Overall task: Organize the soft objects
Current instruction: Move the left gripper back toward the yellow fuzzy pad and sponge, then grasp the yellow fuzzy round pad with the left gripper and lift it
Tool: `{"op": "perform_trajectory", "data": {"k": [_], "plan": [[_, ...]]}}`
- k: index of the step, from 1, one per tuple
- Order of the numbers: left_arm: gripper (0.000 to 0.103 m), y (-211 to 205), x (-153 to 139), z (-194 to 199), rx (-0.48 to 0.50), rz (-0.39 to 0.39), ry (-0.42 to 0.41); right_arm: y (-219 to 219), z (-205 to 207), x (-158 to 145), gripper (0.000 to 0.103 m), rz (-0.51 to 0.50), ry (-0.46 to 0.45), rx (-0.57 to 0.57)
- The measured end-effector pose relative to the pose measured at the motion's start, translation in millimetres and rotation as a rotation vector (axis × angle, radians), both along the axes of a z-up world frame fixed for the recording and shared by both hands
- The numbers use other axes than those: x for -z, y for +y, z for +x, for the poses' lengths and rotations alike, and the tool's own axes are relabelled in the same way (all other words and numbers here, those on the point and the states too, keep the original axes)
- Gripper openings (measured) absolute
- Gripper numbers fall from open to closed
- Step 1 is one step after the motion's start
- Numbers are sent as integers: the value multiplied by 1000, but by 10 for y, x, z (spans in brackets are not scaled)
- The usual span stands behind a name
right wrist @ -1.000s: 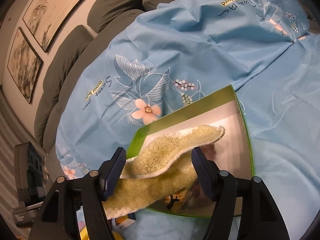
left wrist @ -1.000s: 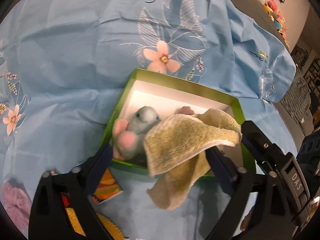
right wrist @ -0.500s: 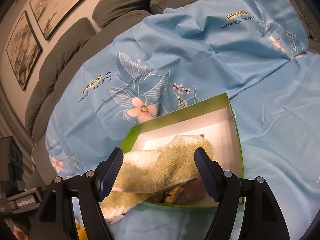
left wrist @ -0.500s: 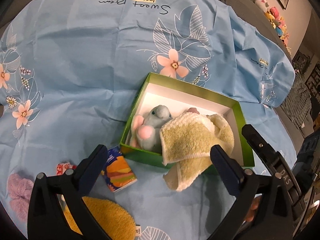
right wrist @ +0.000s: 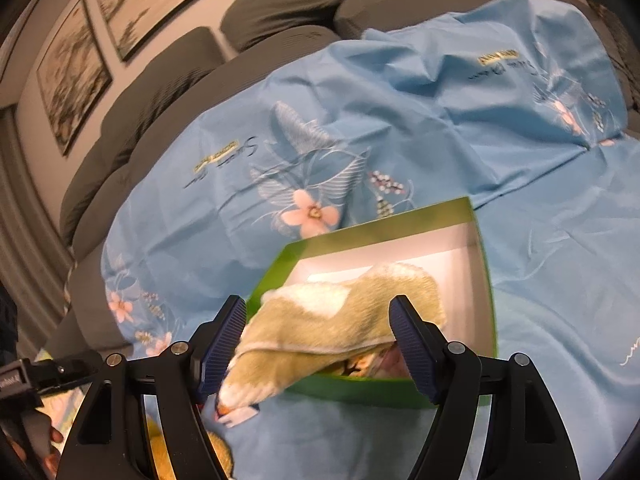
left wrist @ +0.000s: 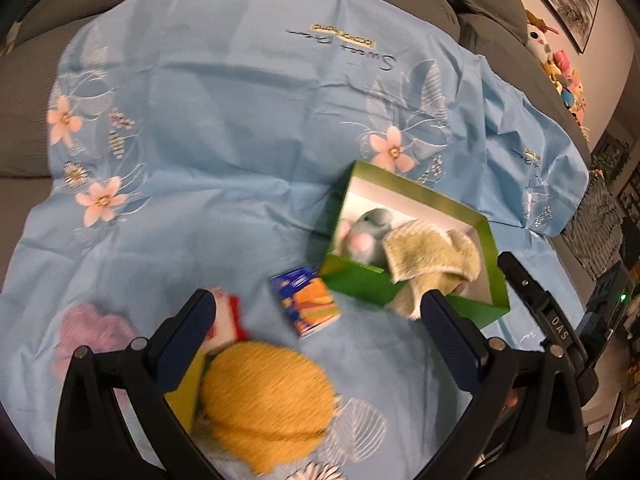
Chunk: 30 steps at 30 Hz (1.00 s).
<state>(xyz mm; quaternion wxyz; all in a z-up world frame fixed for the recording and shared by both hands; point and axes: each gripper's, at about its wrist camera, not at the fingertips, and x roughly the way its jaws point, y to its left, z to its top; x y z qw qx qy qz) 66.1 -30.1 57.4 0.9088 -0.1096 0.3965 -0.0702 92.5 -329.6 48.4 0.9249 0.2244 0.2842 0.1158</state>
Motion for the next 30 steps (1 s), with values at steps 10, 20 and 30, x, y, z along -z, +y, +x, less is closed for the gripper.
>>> {"op": "perform_trajectory", "data": {"k": [10, 20, 30], "plan": [[102, 325, 334, -444, -30, -58, 101, 520, -336, -145, 75, -126, -80, -209], [102, 343, 650, -677, 38, -238, 195, 918, -513, 82, 75, -182, -7, -501], [102, 325, 895, -556, 45, -347, 244, 1040, -463, 394, 75, -234, 105, -586]]}}
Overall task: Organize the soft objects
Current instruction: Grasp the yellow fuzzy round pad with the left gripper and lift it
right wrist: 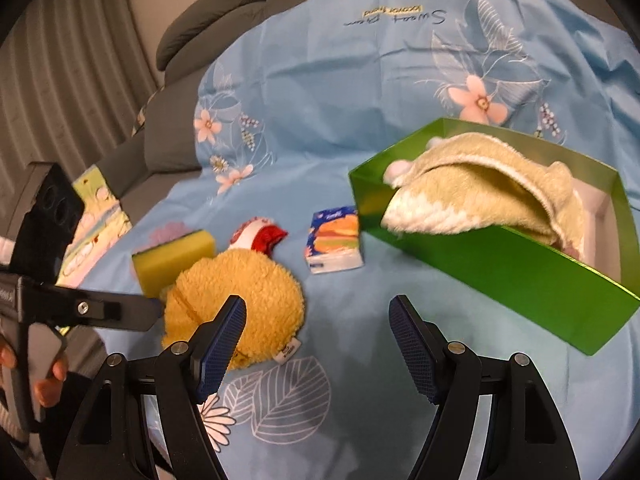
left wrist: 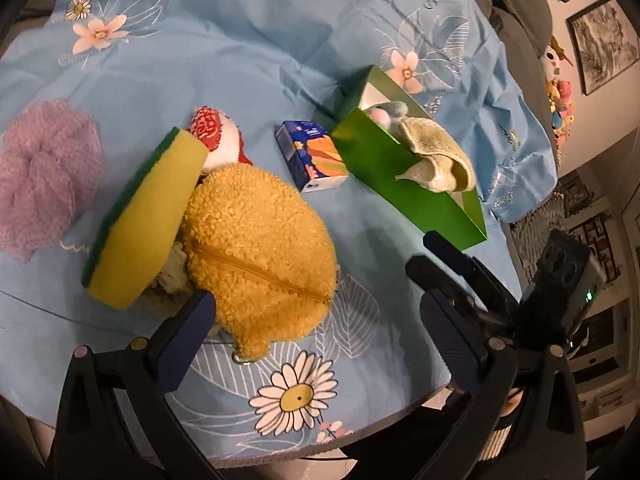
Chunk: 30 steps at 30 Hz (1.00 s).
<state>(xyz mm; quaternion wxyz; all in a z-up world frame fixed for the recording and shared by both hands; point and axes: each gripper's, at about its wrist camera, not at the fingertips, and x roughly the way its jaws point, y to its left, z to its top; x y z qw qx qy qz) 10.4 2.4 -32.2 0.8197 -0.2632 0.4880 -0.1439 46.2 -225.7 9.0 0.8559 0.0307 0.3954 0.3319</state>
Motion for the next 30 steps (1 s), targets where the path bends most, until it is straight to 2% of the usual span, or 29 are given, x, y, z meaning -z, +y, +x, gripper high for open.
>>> {"op": "perform_trajectory", "data": {"k": [8, 11, 14, 21, 26, 28, 30], "plan": [[101, 66, 62, 125, -36, 103, 21, 218, -47, 133, 75, -7, 42, -112], [101, 98, 95, 140, -18, 40, 21, 284, -55, 159, 75, -25, 47, -125], [100, 40, 73, 189, -9, 56, 18, 325, -40, 185, 75, -38, 54, -135], [100, -222, -41, 298, 77, 72, -20, 347, 3, 289, 75, -60, 88, -139], [100, -278, 51, 468, 102, 62, 22, 279, 59, 357, 75, -32, 133, -130], [98, -281, 88, 518, 95, 56, 37, 265, 99, 397, 75, -28, 153, -118], [89, -319, 83, 533, 98, 80, 26, 254, 126, 432, 75, -24, 168, -109]]}}
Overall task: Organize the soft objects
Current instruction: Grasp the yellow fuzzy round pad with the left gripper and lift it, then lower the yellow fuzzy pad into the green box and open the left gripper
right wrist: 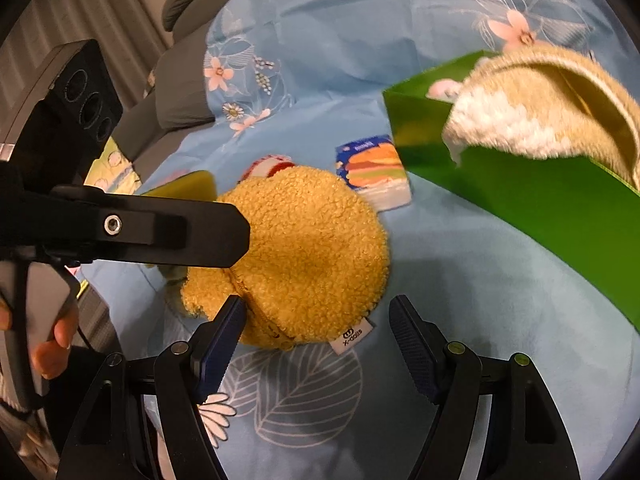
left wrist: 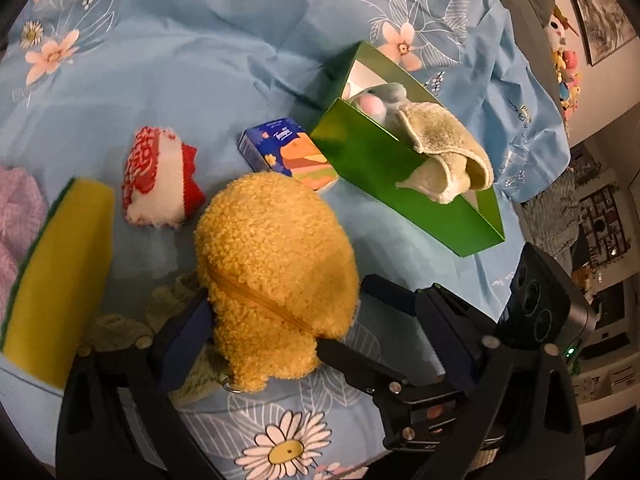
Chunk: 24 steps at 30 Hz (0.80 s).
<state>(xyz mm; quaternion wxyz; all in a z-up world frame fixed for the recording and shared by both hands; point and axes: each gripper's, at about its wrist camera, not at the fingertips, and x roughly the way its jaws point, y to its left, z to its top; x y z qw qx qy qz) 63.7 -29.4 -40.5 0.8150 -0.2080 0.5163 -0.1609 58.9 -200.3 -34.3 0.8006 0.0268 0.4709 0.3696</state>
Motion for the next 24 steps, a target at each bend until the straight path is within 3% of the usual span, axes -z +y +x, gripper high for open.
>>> {"op": "perform_trajectory", "data": {"k": [3, 5, 7, 9, 11, 17, 24], "plan": [[73, -56, 4, 22, 8, 41, -11, -2, 36, 43, 75, 3, 14, 3], [70, -67, 31, 46, 10, 67, -5, 2, 60, 55, 75, 12, 16, 5], [58, -46, 64, 72, -1, 67, 8, 2, 82, 59, 75, 20, 21, 4], [42, -17, 90, 101, -15, 72, 15, -4, 104, 71, 66, 24, 31, 12], [37, 10, 107, 100, -27, 72, 15, -5, 122, 68, 55, 27, 36, 14], [28, -7, 67, 43, -36, 90, 2, 133, 34, -46, 26, -6, -36, -21], [28, -15, -370, -182, -17, 75, -128, 23, -199, -422, 22, 83, -136, -23]]}}
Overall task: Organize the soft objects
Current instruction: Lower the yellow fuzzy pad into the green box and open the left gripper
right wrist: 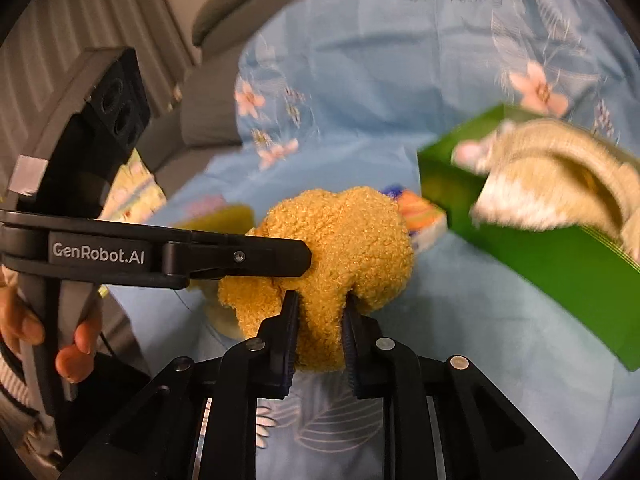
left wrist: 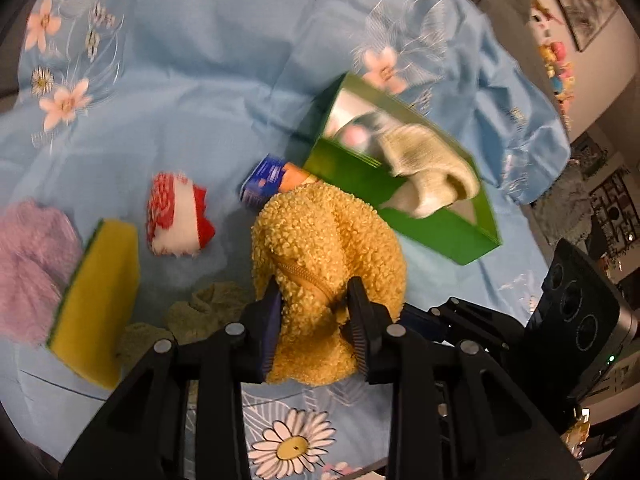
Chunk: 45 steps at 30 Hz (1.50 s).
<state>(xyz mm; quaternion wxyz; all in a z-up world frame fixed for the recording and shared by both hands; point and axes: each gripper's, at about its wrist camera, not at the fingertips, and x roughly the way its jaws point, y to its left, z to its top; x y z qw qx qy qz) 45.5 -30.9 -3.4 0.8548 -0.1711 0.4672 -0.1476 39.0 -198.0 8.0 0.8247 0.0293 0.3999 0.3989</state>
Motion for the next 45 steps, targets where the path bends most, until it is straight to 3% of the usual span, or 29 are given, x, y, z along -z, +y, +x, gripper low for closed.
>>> {"op": "perform_trajectory", "data": {"k": [5, 13, 20, 22, 24, 25, 27, 28, 30, 31, 35, 39, 45], "plan": [[28, -176, -311, 92, 27, 22, -72, -179, -19, -287, 22, 54, -109, 77], [28, -912, -500, 920, 142, 93, -94, -696, 504, -369, 22, 84, -145, 305], [29, -1599, -292, 1566, 216, 215, -86, -1004, 1061, -36, 22, 22, -69, 496], [35, -1705, -169, 1691, 212, 254, -71, -1012, 1176, 77, 22, 2, -44, 546], [53, -1725, -94, 1768, 198, 270, -63, -1055, 1218, 134, 22, -10, -36, 585], [57, -1722, -52, 1804, 186, 278, -53, -1056, 1246, 162, 25, -10, -29, 600], [67, -1706, 4, 1841, 170, 290, -25, -1044, 1265, 185, 40, -26, -25, 621], [68, -1685, 18, 1842, 163, 288, -14, -1027, 1268, 181, 44, -42, -29, 625], [73, -1618, 9, 1809, 147, 261, 11, -973, 1250, 167, 65, -95, -45, 637], [76, -1583, -2, 1789, 137, 247, 21, -961, 1240, 159, 67, -111, -56, 639], [94, -1376, -112, 1581, 96, 185, 27, -874, 1087, 37, 68, -190, -135, 622], [94, -1097, -222, 1265, 48, 149, -18, -741, 914, -45, 68, -279, -207, 605], [102, -719, -335, 749, -28, 86, -97, -564, 557, -122, 73, -297, -301, 558]]}}
